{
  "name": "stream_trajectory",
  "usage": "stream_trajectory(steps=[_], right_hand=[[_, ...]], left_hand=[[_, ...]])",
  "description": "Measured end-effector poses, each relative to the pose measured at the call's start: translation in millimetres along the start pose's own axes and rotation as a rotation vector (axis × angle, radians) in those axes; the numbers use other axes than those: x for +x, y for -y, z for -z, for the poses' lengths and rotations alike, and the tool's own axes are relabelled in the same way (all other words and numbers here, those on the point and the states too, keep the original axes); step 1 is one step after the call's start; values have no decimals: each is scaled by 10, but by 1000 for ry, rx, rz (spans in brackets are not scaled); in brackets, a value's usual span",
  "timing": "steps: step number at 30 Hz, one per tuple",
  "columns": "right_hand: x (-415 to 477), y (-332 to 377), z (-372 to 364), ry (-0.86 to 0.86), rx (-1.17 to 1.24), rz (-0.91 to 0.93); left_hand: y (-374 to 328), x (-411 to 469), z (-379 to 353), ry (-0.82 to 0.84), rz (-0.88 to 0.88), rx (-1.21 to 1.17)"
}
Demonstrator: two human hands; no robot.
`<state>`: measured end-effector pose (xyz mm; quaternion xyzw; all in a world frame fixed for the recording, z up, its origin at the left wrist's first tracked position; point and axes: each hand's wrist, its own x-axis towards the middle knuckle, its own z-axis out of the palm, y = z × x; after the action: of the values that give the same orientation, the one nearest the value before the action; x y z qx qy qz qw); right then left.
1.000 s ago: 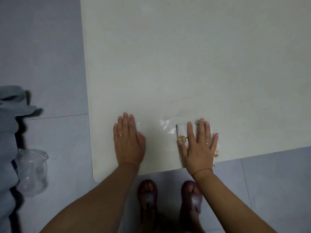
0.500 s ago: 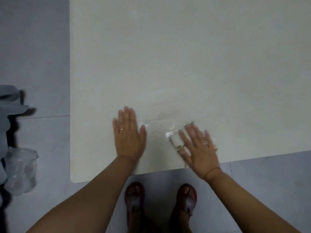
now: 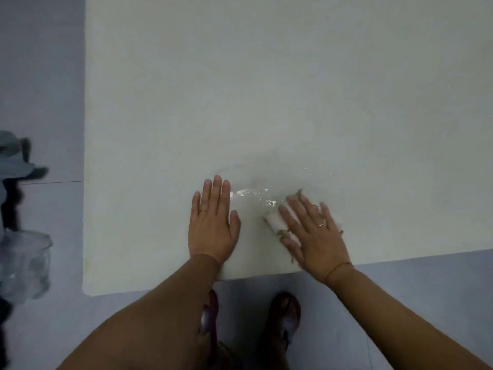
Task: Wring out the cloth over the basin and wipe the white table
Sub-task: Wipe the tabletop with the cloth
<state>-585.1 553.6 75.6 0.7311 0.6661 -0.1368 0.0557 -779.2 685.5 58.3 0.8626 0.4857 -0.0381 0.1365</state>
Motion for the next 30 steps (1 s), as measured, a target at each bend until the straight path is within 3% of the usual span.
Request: stream_trajectory(steps=[2,4,5,7,9,11,12,15,17,20,23,25,28,30], right_hand=[[105,-41,0,-39,109,-321],[201,273,-22,-90,151,-500],[226,465,-31,-93,159,-479],[206,701,-60,-95,134,-263],[208,537,-43,-88,86,22],[294,200,10,-61,11,161],[371,53,39,-72,5,120],[611,10,107,-102,172,-338],[670,382,107,-113,192,-438],[592,730,69,-85,89,-65],[696,339,135,-48,7,171],[838,29,166,-32,21,12],[1040,9,200,-113,220,-491],[1083,352,212,-128,225,-536]], left_hand=[[-11,10,5,-7,15,-1],[-27,22,17,-9,16,-8],[-28,20,24,-9,15,-10],[-27,12,37,-3,11,-4],[-27,13,52,1,9,1],[-27,12,61,1,9,-7],[-26,9,63,2,11,-15],[-34,15,74,11,9,-30],[-30,11,78,17,9,-23],[-19,10,83,33,2,12],[-24,19,101,15,-4,-20],[-32,22,102,0,-1,-38],[-23,13,87,1,-2,-49],[-16,20,69,1,-5,-45]])
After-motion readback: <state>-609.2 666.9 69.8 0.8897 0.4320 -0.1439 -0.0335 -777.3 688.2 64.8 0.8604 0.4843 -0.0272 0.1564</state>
